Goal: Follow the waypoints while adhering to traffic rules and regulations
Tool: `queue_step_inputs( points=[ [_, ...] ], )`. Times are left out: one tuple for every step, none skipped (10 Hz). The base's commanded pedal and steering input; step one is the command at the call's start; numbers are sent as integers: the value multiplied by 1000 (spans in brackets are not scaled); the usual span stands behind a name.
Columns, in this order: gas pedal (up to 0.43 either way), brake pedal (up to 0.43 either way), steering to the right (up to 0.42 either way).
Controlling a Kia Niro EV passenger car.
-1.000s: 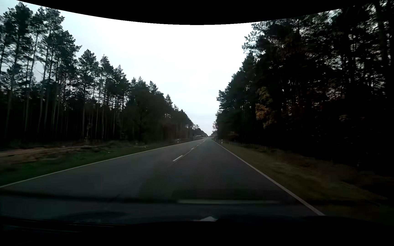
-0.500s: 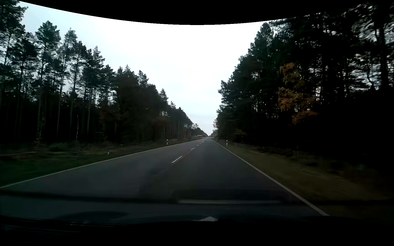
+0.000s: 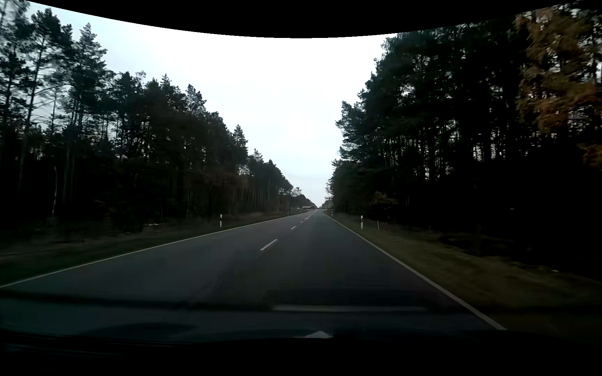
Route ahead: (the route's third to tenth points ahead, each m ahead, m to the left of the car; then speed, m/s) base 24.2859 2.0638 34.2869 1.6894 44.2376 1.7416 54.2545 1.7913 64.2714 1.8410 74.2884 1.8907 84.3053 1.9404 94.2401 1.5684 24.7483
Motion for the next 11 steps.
queue_step_inputs(
  points=[
    [87, 0, 2],
    [87, 0, 2],
    [87, 0, 2],
    [87, 0, 2],
    [87, 0, 2],
    [87, 0, 1],
    [79, 0, 1],
    [79, 0, 1],
    [79, 0, 1],
    [67, 0, 1],
    [67, 0, 1]
  ],
)
